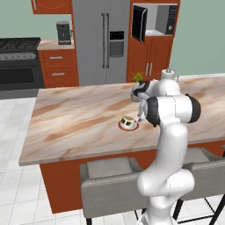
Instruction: Pick the cup of tea, navigate to the dining table, and place it on the saucer.
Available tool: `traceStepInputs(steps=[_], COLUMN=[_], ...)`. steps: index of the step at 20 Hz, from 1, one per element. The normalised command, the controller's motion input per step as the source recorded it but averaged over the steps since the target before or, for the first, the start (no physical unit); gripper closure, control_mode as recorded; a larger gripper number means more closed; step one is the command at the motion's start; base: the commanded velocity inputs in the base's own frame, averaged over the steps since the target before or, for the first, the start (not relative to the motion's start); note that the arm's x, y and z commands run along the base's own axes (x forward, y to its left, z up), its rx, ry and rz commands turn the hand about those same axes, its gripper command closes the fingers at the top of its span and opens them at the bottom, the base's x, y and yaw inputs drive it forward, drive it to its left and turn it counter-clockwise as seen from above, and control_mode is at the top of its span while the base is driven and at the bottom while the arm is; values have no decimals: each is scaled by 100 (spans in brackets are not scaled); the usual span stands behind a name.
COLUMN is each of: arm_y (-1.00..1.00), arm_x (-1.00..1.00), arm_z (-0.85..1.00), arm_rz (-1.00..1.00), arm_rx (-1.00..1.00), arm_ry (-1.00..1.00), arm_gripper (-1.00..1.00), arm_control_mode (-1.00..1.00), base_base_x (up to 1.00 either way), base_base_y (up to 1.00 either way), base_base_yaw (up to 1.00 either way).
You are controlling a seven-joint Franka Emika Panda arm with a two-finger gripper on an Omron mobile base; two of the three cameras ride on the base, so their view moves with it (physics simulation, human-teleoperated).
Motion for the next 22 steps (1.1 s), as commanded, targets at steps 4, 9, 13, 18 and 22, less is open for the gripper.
traceStepInputs(steps=[4, 9, 13, 18, 22], arm_y=[0, 3, 16, 21, 7], arm_x=[-79, -88, -93, -81, -83], arm_z=[41, 41, 32, 67, 80], arm_rz=[0, -7, -26, -31, -26], arm_rx=[-2, -1, -5, 0, 0], arm_ry=[-3, -2, 0, 0, 3], arm_gripper=[-100, -100, -100, -100, -100], arm_control_mode=[-100, -100, -100, -100, -100], base_base_x=[0, 0, 0, 0, 0], base_base_y=[0, 0, 0, 0, 0], base_base_yaw=[0, 0, 0, 0, 0])
